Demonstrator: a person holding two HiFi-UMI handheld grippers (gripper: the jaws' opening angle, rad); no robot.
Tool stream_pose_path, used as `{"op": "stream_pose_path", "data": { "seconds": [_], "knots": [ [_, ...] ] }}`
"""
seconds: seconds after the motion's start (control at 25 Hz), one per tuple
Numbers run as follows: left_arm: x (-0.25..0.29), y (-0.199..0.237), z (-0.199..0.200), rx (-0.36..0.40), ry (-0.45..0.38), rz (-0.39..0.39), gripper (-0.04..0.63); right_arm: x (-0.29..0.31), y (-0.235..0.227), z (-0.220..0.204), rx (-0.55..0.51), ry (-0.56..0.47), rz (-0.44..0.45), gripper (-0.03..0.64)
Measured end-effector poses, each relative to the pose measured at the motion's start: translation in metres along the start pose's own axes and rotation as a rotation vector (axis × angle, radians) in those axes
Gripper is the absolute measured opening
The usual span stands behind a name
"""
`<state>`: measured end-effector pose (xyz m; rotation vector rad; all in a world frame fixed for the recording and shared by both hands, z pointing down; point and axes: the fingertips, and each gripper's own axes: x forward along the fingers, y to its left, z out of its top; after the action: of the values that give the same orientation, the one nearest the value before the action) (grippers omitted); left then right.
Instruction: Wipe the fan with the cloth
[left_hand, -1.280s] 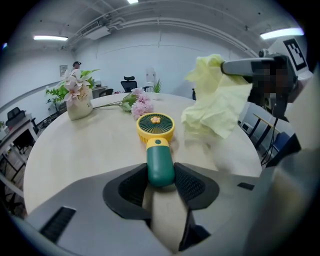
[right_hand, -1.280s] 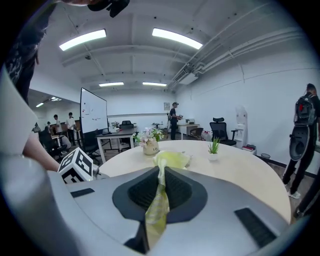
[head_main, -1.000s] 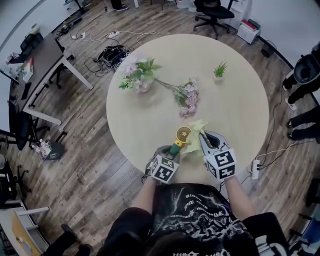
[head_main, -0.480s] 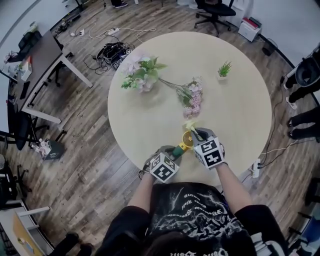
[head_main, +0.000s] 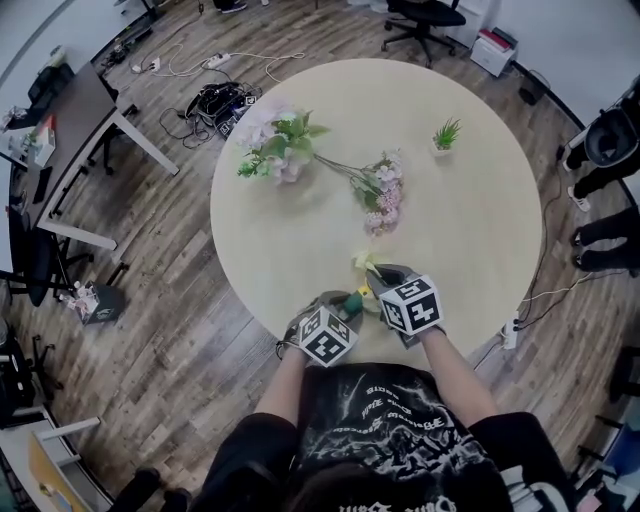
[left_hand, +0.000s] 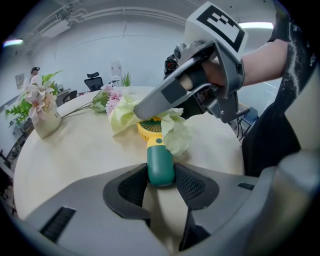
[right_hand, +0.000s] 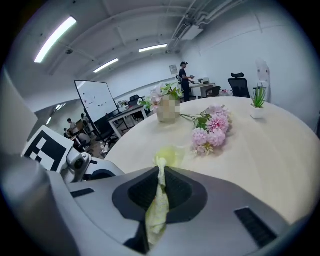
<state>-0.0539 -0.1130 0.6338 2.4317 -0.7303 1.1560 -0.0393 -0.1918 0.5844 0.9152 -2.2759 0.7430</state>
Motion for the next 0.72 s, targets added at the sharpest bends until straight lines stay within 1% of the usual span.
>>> {"op": "stream_pose_path", "data": {
  "seconds": [0.12,0.24,0.28,0.36,0.4,0.44,0.52,0.64,0.72],
  "knots": [
    [0.001,-0.001,0.002,0.004,0.004,0.007,0.192,-0.005,-0.002,-0.004,0.069,0.01,0.028,0.032],
    [0.002,-0.002,0.002,-0.015,0.003,0.017,0.192,-0.01,0.0,-0.008,0.076,0.026,0.032,0.031],
    [0.002,-0.002,0.003,-0.026,0.002,0.02,0.192,-0.011,0.005,-0.011,0.068,0.035,0.042,0.031],
    [0.002,0.0,0.004,-0.067,-0.004,0.025,0.192,-0.01,0.021,-0.022,0.061,0.07,0.096,0.031],
    [0.003,0.0,0.004,-0.087,-0.007,0.028,0.191,-0.01,0.028,-0.028,0.069,0.079,0.112,0.031],
    [0.002,0.0,0.005,-0.095,-0.009,0.03,0.19,-0.01,0.032,-0.033,0.088,0.071,0.109,0.031],
    [0.003,-0.001,0.006,-0.079,-0.01,0.035,0.19,-0.012,0.033,-0.038,0.167,0.045,0.108,0.031],
    [0.001,0.001,0.006,-0.083,-0.018,0.032,0.19,-0.018,0.028,-0.039,0.297,0.04,0.179,0.031],
    [0.002,0.0,0.006,-0.091,-0.02,0.03,0.19,-0.025,0.019,-0.04,0.422,0.019,0.202,0.031]
  ]
}}
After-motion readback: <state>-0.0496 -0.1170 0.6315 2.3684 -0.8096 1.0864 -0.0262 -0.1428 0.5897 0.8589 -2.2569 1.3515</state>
